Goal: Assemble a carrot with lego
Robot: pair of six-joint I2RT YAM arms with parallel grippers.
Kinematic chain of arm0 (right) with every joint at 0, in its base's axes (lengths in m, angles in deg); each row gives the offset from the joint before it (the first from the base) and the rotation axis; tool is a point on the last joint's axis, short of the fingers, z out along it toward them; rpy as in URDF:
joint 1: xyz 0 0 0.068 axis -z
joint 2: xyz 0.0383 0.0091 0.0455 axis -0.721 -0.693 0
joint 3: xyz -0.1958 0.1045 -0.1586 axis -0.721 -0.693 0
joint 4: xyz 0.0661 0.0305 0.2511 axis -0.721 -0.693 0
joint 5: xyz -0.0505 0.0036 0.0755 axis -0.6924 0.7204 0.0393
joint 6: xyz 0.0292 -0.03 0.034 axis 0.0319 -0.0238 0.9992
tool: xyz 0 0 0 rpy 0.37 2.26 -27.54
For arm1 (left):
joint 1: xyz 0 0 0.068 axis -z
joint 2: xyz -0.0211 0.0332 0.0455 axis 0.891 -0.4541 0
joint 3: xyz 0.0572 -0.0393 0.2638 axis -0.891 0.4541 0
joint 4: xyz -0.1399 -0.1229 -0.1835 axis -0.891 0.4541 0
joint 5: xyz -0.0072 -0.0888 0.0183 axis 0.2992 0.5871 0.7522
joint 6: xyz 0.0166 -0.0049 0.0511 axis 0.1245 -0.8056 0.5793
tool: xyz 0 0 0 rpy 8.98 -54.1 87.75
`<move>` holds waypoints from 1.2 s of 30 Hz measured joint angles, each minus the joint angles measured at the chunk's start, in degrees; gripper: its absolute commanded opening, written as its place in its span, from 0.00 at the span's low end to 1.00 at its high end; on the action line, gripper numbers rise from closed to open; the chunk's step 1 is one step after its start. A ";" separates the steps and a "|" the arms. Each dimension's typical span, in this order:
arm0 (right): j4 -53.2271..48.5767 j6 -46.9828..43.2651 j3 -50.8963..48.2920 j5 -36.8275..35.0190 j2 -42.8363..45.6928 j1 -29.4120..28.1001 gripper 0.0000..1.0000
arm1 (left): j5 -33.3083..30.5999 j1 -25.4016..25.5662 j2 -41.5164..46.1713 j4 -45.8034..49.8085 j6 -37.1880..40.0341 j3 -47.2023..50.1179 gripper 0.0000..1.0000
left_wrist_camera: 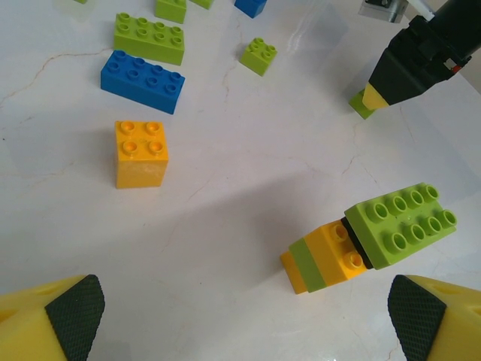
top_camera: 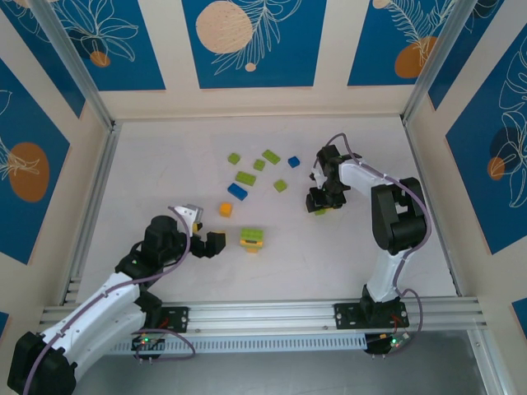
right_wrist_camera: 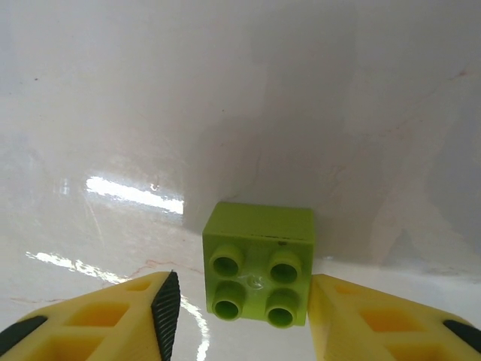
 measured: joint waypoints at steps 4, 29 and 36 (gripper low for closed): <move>0.20 0.04 0.00 0.50 -0.68 0.00 0.47 | 0.00 0.00 0.00 -0.02 0.00 0.00 0.99; 1.01 1.07 0.02 3.78 -2.45 1.01 0.48 | 0.00 0.00 0.00 -0.02 0.00 0.00 0.99; 1.46 1.07 0.02 5.03 -2.45 1.53 0.45 | 0.00 0.00 0.00 -0.02 0.00 -0.02 1.00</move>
